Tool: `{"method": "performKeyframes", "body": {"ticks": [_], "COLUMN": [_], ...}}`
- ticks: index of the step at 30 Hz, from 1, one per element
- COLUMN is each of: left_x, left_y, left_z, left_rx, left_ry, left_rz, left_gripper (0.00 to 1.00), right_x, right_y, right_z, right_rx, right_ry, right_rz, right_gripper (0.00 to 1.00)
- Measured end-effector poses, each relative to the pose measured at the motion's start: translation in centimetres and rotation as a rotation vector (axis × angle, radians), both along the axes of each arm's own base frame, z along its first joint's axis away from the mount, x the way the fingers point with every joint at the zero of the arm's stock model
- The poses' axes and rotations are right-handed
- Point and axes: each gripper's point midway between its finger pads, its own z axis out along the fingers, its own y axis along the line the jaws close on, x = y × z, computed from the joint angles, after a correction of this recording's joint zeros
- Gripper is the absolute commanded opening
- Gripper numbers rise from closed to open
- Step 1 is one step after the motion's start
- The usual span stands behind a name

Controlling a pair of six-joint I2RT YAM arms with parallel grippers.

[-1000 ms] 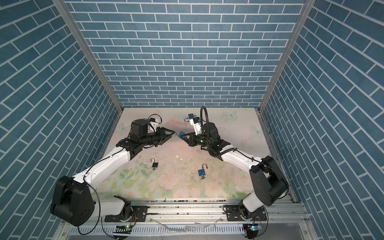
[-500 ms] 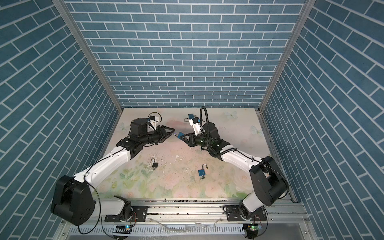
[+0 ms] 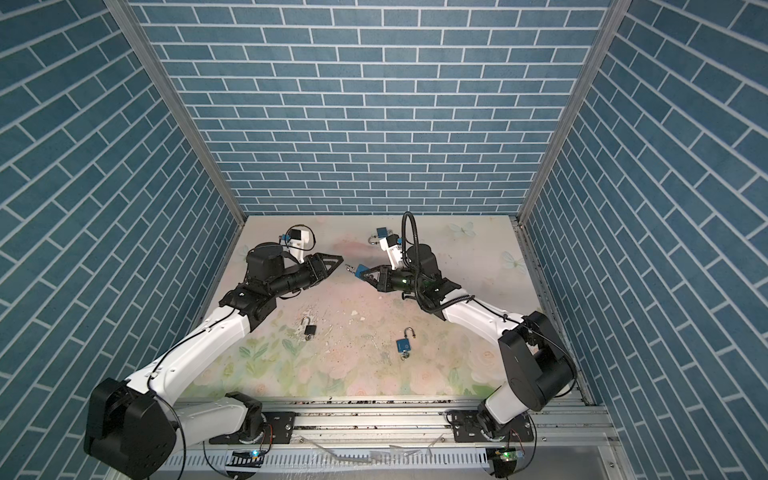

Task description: Lock with the key

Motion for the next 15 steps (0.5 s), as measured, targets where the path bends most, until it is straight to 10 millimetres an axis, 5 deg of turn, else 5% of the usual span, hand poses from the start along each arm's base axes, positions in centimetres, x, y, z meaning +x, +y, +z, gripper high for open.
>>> {"method": "performKeyframes", "body": {"ticks": [7, 15], "left_x": [-0.3, 0.0], "left_y": [0.0, -0.2], "left_z": [-1.5, -0.4], "left_rx": [0.043, 0.022], "left_ry": [-0.034, -0.109], "left_rz": [-0.023, -0.030], "left_gripper": [0.45, 0.45], "right_x": [0.2, -0.1], "right_y": [0.6, 0.6], "right_z": [3.0, 2.6], "right_rx": [0.056, 0.045], "right_ry": [0.023, 0.078], "right_rz": [0.011, 0.017], "right_gripper": [0.00, 0.00]}}
